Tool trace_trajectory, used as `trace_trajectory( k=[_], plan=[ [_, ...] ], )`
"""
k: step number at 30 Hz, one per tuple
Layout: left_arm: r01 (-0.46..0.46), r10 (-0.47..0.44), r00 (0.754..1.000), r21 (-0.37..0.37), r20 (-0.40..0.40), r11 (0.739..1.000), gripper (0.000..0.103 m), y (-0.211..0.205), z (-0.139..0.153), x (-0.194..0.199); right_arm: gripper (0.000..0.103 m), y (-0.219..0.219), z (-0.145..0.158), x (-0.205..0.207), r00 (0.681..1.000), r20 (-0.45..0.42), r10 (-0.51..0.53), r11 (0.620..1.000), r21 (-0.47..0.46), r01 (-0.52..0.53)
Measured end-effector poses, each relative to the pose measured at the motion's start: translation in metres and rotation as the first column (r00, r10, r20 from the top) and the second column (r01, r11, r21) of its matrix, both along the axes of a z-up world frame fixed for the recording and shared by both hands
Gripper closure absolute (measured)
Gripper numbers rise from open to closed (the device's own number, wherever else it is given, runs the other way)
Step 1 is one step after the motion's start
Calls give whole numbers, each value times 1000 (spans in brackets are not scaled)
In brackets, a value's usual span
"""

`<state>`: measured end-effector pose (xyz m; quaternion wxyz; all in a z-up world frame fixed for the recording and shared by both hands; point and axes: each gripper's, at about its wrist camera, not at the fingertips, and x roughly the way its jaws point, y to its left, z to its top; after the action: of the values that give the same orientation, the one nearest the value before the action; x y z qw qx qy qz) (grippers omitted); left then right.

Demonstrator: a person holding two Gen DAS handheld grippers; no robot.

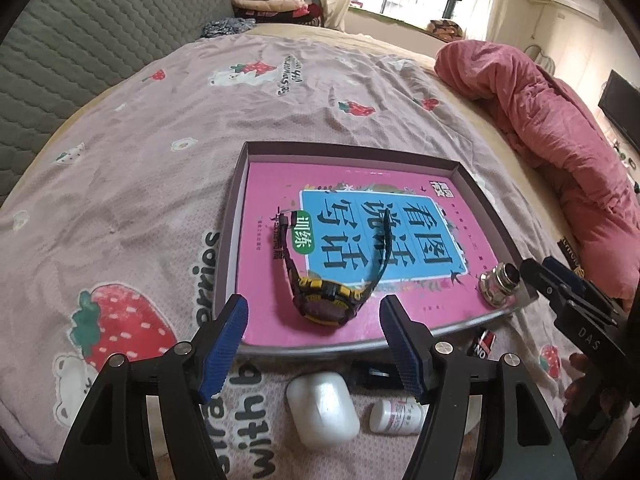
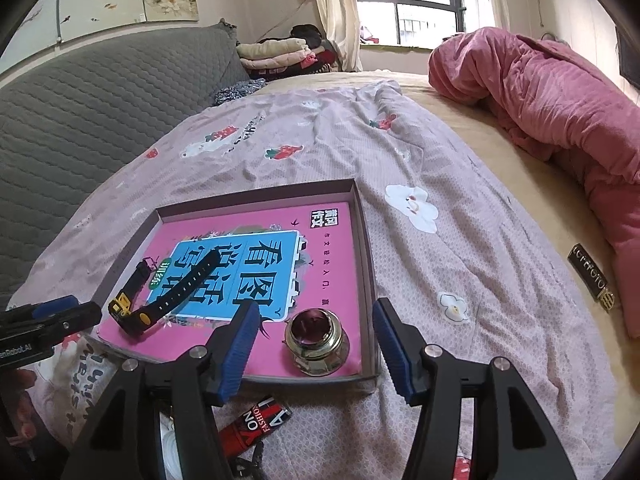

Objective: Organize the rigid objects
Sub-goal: 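Set the watch on the workbook with the left gripper while the right releases the ring, then withdraw both grippers from the tray and move toward the remaining items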

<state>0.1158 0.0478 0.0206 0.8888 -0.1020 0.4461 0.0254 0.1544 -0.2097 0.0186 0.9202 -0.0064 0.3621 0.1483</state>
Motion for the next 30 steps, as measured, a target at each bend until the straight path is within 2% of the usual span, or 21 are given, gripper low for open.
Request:
trace_trajectory(
  k=[12, 30],
  plan=[
    [3, -3, 1000, 24, -3, 1000, 33, -11, 9, -36, 44, -1, 13, -42, 998, 52, 18, 997, -75, -15],
    [9, -7, 1000, 54, -26, 998, 33, -10, 11, -74, 44, -12, 25, -82, 1000, 31, -4, 998, -55, 6]
  ],
)
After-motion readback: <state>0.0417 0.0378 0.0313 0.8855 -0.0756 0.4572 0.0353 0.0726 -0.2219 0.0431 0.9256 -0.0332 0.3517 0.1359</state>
